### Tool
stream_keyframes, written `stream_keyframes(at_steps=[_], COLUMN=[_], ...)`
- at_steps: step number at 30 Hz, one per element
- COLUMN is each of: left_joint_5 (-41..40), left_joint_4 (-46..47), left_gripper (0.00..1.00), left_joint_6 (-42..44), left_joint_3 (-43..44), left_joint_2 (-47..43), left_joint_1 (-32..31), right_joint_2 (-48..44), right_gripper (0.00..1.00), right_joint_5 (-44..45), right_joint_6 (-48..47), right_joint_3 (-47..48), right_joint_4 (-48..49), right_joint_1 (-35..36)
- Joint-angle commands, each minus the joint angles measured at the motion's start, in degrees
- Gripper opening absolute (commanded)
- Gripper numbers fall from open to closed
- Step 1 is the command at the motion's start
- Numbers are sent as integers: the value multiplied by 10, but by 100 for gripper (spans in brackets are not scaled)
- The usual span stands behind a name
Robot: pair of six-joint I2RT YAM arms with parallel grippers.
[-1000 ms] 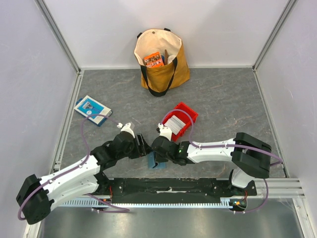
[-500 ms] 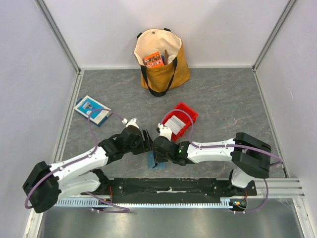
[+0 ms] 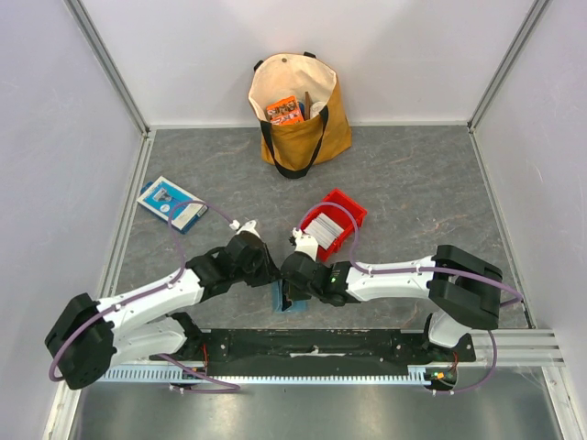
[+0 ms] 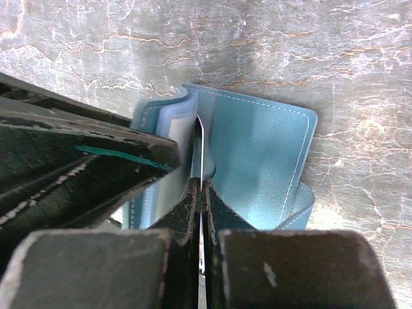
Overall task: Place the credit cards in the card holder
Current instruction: Open the card holder at the corner of the board.
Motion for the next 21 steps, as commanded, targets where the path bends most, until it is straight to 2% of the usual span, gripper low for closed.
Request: stream_keyframes(at_steps=[1, 3, 6, 11, 17, 18, 19, 20, 21], left_joint_5=[-16, -17, -22, -23, -16, -11, -10, -9, -8], left_joint_4=[-33, -42, -65, -78, -39, -34, -30, -29, -28], left_gripper=[12, 4, 3, 19, 22, 21, 12, 9, 12], left_joint_6=[21, 21, 12, -3, -13, -14, -14, -14, -12], left_joint_3=[-6, -14, -34, -70, -107, -111, -114, -115, -116], left_joint_2=[-31, -44, -62, -120, -182, -184, -182, -182, -178], left_joint_1=[-1, -2, -1, -1, 0, 0, -1, -1, -1], right_joint_2=[9, 8, 6, 6, 7, 7, 7, 8, 8], right_gripper=[0, 0, 0, 0, 0, 0, 0, 0, 0], right_joint_5=[18, 19, 21, 17, 11, 10, 10, 9, 8], right_joint_6=[-2, -3, -1, -1, -5, -5, -5, -5, -5], right_joint_3=[-11, -12, -16, -21, -19, -19, -19, -19, -19], right_joint_4=[-26, -27, -30, -33, -31, -31, -29, -29, -28], right_joint_1=[6, 6, 3, -2, -3, -3, -3, -3, -3])
